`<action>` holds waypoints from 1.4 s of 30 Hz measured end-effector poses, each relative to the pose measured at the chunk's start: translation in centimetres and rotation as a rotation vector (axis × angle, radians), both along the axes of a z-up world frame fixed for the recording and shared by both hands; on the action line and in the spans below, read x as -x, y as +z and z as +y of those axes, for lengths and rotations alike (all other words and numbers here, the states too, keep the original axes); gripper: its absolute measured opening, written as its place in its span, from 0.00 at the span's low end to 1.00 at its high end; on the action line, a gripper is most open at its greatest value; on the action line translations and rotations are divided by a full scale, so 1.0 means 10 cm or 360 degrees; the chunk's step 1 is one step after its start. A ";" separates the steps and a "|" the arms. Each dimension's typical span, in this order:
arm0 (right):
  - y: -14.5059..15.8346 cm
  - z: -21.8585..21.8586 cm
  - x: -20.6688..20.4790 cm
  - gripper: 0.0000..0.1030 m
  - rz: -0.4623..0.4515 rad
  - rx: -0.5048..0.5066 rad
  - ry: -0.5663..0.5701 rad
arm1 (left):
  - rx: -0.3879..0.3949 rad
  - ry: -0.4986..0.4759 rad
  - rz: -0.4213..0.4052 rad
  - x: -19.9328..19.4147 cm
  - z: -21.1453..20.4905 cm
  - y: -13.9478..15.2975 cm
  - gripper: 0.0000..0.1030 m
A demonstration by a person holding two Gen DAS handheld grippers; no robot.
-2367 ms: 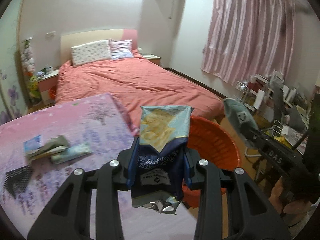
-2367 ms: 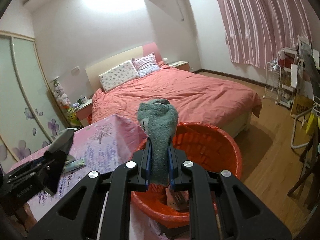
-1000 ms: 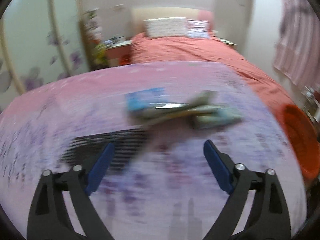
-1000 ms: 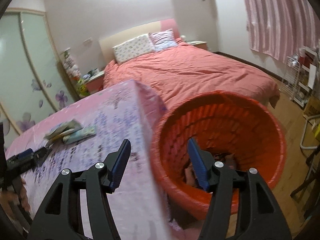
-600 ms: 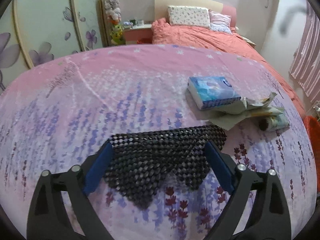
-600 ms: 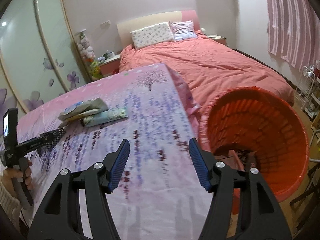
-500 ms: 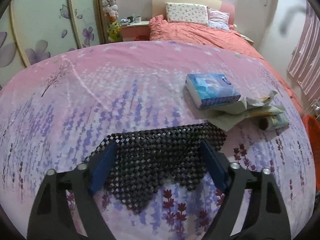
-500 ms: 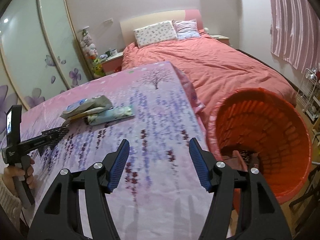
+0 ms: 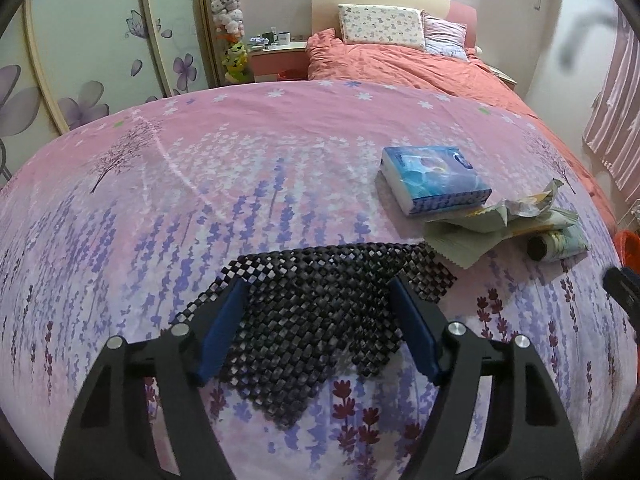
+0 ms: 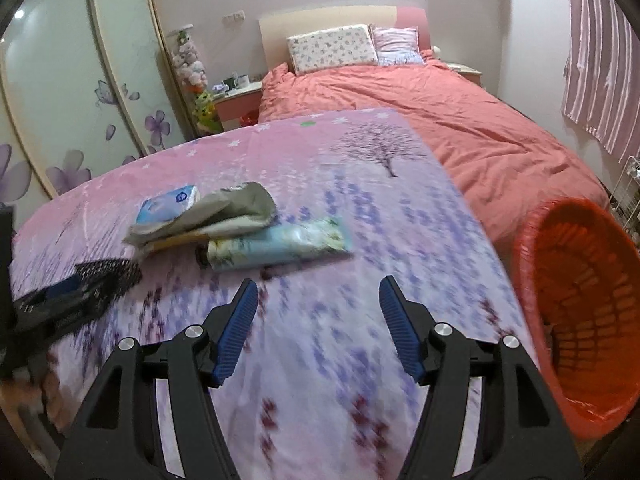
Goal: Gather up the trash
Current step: 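Grasp the blue hand cream tube with the right tool while the left tool holds the mesh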
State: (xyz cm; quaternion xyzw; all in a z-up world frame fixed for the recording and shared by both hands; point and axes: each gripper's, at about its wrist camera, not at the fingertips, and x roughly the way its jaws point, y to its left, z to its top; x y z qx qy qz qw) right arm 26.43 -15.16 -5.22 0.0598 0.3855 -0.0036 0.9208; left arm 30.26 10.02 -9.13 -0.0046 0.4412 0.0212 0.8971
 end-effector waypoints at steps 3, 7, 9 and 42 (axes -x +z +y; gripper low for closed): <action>0.02 -0.06 -0.18 0.61 -0.0010 0.0029 -0.0120 | 0.0000 0.0000 0.0001 0.00 0.00 0.00 0.70; 0.04 -0.22 -0.47 0.61 0.0014 0.0049 -0.0234 | -0.0001 0.0000 0.0001 0.00 0.00 0.00 0.70; 0.03 -0.24 -0.65 0.61 0.0057 0.0107 -0.0244 | 0.0001 0.0000 0.0001 0.00 0.00 0.00 0.70; -0.09 0.38 -0.37 0.43 0.0197 -0.0002 0.0276 | 0.0003 0.0001 0.0003 0.00 0.01 0.01 0.71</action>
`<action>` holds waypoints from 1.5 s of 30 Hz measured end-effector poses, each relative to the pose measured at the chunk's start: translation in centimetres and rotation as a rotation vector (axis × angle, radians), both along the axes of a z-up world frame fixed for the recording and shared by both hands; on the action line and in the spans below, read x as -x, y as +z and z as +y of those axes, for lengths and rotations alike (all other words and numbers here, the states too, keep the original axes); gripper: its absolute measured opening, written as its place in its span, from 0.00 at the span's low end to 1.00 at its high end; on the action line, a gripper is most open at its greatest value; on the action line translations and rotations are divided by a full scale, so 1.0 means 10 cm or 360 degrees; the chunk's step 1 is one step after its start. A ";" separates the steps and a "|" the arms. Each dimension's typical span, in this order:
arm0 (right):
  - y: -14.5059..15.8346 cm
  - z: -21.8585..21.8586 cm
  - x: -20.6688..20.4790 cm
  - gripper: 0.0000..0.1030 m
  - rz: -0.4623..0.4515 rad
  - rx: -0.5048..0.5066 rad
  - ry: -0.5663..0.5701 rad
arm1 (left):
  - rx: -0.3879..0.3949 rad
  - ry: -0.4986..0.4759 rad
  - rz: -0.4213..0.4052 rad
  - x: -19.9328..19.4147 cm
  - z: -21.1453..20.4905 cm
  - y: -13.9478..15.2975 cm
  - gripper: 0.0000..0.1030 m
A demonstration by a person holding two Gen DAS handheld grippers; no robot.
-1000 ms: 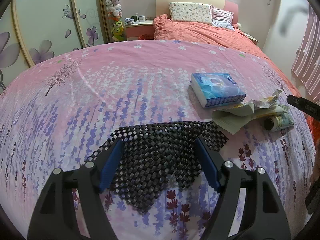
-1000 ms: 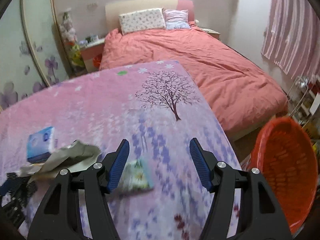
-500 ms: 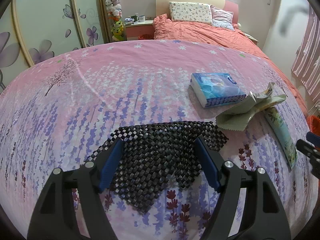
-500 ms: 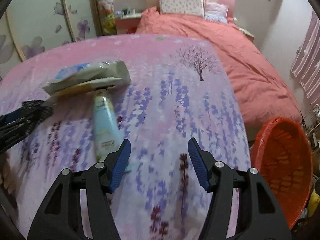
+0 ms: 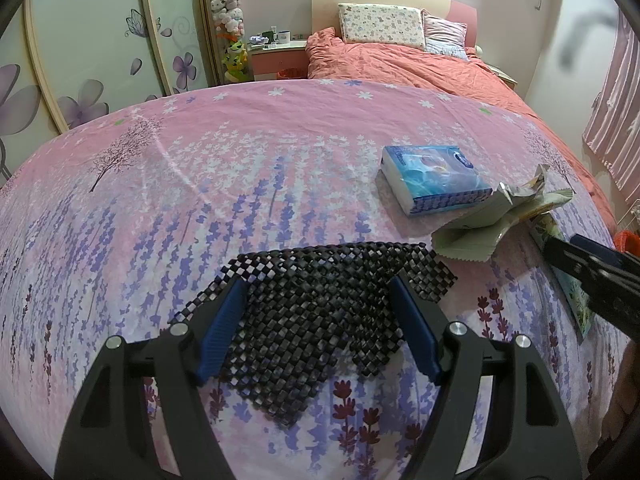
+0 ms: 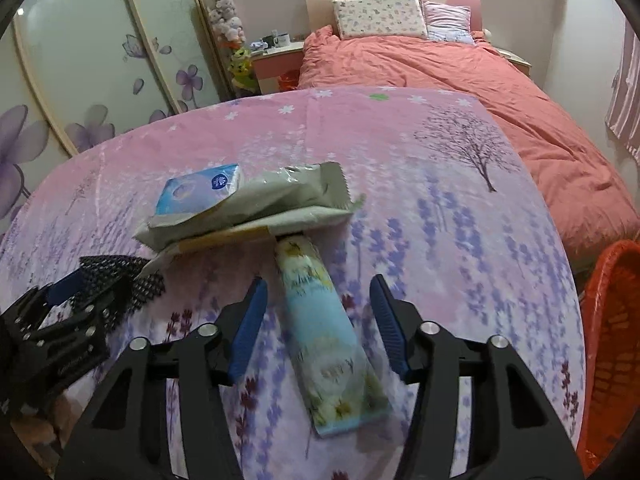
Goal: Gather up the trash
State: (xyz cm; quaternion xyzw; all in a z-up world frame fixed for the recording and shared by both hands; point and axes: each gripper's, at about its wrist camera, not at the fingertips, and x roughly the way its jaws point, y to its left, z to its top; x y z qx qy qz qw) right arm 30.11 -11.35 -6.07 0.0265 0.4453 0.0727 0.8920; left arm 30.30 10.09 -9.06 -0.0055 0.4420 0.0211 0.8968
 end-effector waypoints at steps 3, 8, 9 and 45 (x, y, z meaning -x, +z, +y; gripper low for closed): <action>-0.02 0.00 0.02 0.28 -0.0003 0.0012 -0.0016 | 0.0000 0.0000 0.0000 0.00 0.00 0.00 0.71; -0.04 -0.15 0.27 0.28 -0.0003 -0.0014 -0.0043 | 0.0000 -0.0001 0.0000 0.00 0.00 0.00 0.71; -0.04 -0.21 0.35 0.28 0.0002 -0.0025 -0.0060 | 0.0003 -0.0004 -0.0001 0.00 0.01 0.00 0.70; -0.10 -0.58 0.84 0.30 -0.0067 0.0059 -0.0225 | 0.0170 -0.0143 -0.0166 0.57 0.12 0.16 0.79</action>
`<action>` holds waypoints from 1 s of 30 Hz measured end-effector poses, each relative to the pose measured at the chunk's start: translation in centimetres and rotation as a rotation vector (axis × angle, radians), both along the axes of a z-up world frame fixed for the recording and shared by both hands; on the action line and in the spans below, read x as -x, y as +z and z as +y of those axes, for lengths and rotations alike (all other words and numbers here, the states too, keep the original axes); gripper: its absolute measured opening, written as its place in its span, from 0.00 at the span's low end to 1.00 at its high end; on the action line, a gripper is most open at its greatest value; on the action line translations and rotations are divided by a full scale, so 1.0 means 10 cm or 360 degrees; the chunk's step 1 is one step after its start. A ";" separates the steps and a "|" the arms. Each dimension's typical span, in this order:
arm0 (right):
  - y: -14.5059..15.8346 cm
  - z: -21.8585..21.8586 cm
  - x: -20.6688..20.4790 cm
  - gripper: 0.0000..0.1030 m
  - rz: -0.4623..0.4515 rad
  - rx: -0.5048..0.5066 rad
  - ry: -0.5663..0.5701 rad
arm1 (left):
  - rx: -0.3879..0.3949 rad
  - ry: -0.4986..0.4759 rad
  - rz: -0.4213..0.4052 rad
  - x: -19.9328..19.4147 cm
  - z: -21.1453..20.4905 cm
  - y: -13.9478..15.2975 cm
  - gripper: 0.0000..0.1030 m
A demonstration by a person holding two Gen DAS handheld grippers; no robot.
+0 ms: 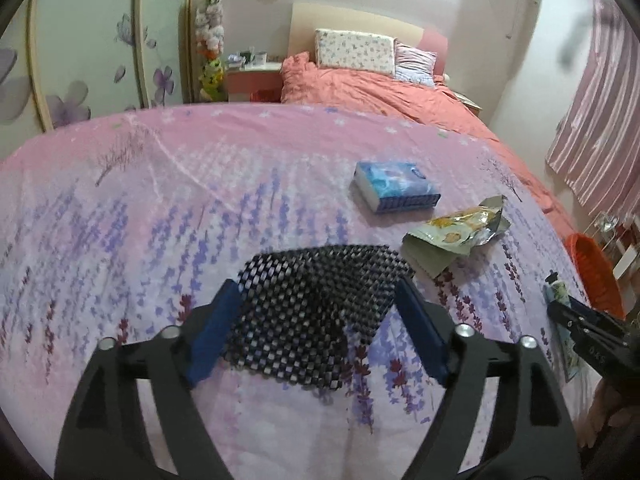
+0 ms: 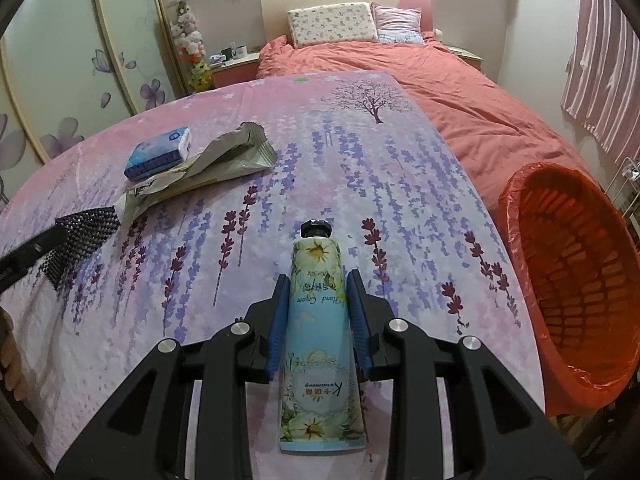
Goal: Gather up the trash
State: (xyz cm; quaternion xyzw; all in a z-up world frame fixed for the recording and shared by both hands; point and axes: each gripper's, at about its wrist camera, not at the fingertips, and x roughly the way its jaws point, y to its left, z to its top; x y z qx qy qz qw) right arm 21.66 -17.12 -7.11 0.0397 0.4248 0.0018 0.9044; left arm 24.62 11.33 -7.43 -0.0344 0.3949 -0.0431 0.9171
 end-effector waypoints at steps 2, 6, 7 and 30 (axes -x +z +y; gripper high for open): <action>0.00 0.01 0.00 0.31 0.0000 -0.0001 0.0003 | -0.0101 -0.0003 0.0016 -0.09 -0.06 -0.02 0.79; 0.01 0.00 0.00 0.31 -0.0001 -0.0015 0.0004 | -0.0158 0.0030 0.0069 -0.28 -0.03 -0.10 0.79; 0.01 0.00 0.00 0.31 -0.0001 -0.0017 0.0006 | -0.0166 0.0033 0.0089 -0.32 -0.01 -0.12 0.79; 0.10 -0.11 0.13 0.28 -0.0078 -0.0049 -0.0011 | -0.0089 -0.0092 0.0012 -0.03 -0.15 0.02 0.10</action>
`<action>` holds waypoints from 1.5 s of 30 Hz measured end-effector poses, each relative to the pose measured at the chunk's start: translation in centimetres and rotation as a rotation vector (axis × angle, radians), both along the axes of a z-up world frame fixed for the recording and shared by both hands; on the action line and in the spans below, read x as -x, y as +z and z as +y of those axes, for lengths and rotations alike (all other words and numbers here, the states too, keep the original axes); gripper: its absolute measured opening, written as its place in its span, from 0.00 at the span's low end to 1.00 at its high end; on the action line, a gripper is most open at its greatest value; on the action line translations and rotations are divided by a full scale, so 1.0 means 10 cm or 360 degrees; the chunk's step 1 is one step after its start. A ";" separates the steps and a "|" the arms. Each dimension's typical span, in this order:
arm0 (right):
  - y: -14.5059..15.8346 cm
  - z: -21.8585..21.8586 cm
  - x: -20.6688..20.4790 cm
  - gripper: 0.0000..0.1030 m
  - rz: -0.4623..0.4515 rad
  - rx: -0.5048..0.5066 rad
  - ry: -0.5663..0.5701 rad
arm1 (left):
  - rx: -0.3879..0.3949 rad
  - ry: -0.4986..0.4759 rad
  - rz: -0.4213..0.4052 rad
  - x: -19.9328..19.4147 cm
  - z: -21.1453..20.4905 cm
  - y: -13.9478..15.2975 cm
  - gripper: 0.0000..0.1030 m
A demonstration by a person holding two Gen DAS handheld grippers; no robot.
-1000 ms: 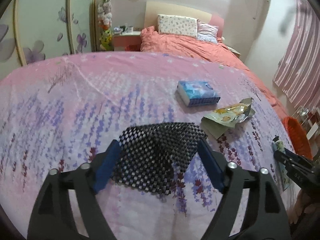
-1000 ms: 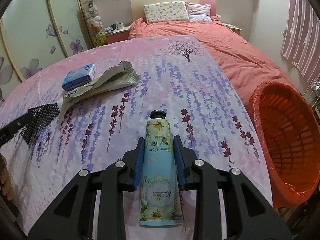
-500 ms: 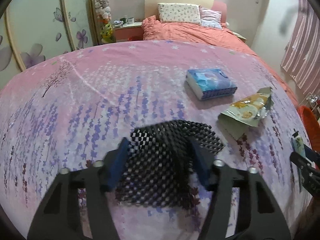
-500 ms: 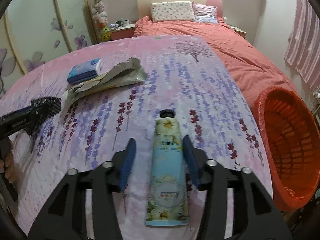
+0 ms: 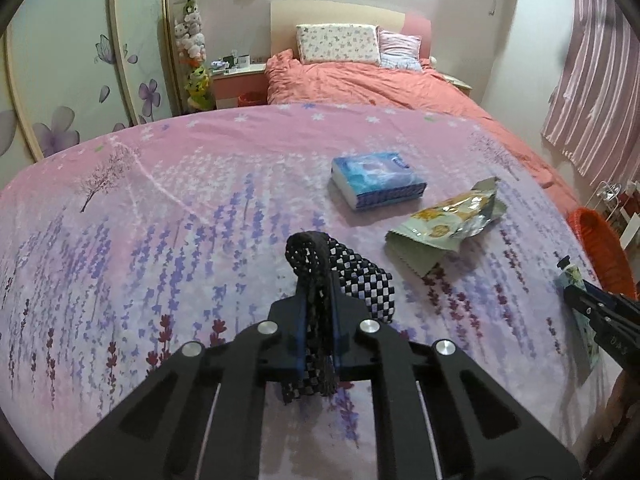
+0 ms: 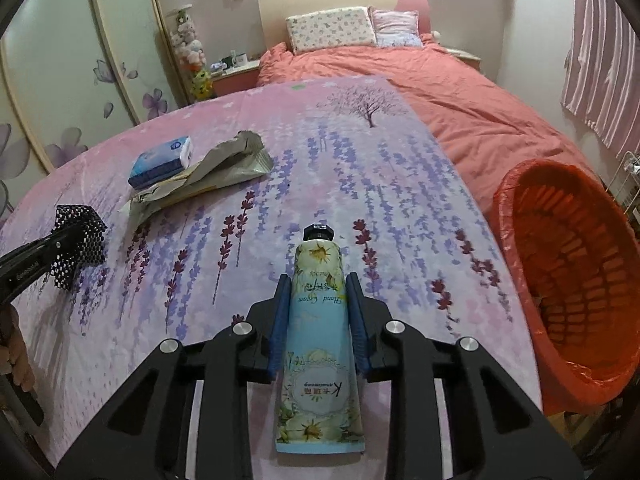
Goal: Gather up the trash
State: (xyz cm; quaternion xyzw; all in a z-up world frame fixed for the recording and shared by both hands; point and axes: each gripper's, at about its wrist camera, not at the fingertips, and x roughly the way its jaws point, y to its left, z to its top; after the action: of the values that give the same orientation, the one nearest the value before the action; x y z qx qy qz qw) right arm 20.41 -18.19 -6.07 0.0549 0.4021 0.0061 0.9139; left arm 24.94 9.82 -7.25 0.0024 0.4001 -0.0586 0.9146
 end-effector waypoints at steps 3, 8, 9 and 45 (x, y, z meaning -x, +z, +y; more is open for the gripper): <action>0.10 -0.02 0.10 0.28 -0.0053 0.0016 -0.0016 | 0.0010 -0.0006 -0.0036 0.08 -0.02 0.10 0.10; 0.29 -0.06 0.21 0.28 -0.0139 0.0008 -0.0040 | 0.0020 -0.0027 -0.0093 0.14 -0.09 0.31 0.10; 0.34 -0.08 0.25 0.28 -0.0165 0.0004 -0.0047 | 0.0022 -0.0035 -0.0112 0.17 -0.12 0.37 0.10; 0.81 -1.54 0.86 0.28 -0.0563 -0.0032 -0.0515 | 0.0165 -0.0754 -0.0347 0.87 -2.53 1.11 0.10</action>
State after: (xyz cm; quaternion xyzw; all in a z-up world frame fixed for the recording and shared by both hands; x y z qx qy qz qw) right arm 11.77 -33.60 2.04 0.1258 0.2218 -0.1270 0.9586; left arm 16.21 -15.52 3.85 0.0555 0.2841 -0.2910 0.9119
